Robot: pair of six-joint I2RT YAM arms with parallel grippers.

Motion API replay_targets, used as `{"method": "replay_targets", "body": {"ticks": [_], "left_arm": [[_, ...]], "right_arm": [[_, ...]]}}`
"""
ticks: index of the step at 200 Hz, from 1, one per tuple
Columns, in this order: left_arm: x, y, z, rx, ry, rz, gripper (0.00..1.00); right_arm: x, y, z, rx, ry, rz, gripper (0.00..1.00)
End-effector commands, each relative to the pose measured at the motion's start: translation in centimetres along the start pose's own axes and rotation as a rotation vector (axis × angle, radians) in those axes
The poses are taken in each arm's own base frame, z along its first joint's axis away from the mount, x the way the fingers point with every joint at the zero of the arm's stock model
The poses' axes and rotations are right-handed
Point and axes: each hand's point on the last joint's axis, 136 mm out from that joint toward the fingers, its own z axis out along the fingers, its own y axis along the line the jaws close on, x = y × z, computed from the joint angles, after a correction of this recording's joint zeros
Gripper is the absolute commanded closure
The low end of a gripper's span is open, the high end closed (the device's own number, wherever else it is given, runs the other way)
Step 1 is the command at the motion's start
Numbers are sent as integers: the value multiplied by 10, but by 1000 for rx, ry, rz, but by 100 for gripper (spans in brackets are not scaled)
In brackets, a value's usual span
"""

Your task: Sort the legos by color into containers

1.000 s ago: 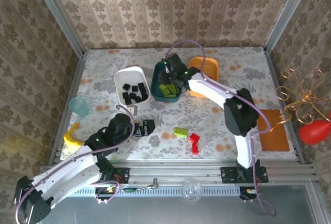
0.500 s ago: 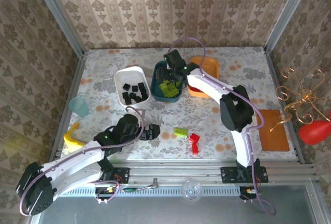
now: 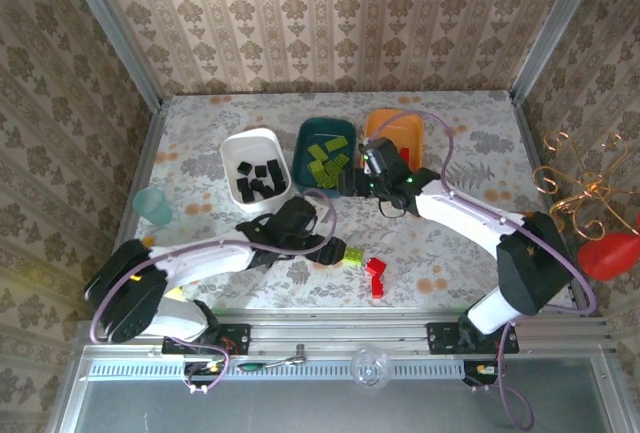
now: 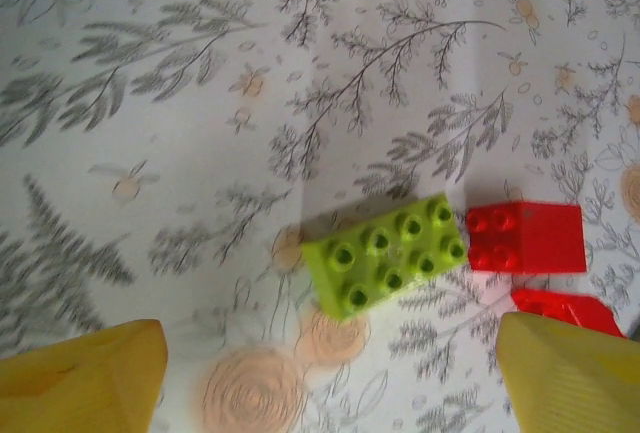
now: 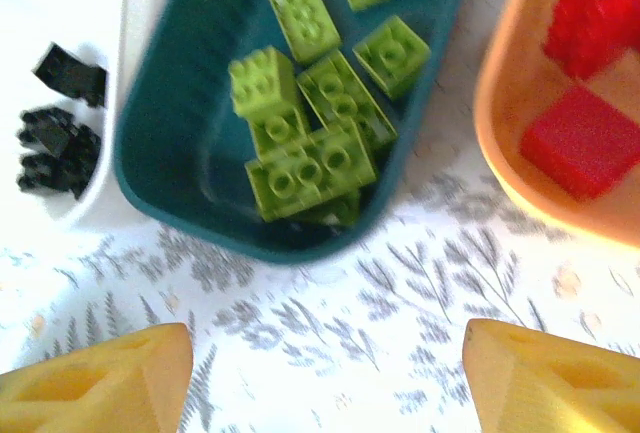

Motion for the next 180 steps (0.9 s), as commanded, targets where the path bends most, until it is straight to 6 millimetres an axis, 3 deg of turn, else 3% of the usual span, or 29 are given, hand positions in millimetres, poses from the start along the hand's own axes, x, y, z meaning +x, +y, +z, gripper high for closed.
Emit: {"method": "replay_targets", "body": {"ticks": [1, 44, 100, 136, 180], "left_arm": [[-11, -4, 11, -3, 16, 82, 17], [-33, -23, 38, 82, 23, 85, 24], [-21, -38, 63, 205, 71, 4, 27], [0, -37, 61, 244, 102, -66, 29], [21, -44, 39, 307, 98, -133, 30]], "right_arm": [[3, -10, -17, 5, -42, 36, 27], [15, -30, -45, 30, -75, 53, 27], [17, -54, -64, 78, -107, 78, 26], [15, -59, -66, 81, -116, 96, 26], [19, -60, -58, 74, -102, 108, 26]]}}
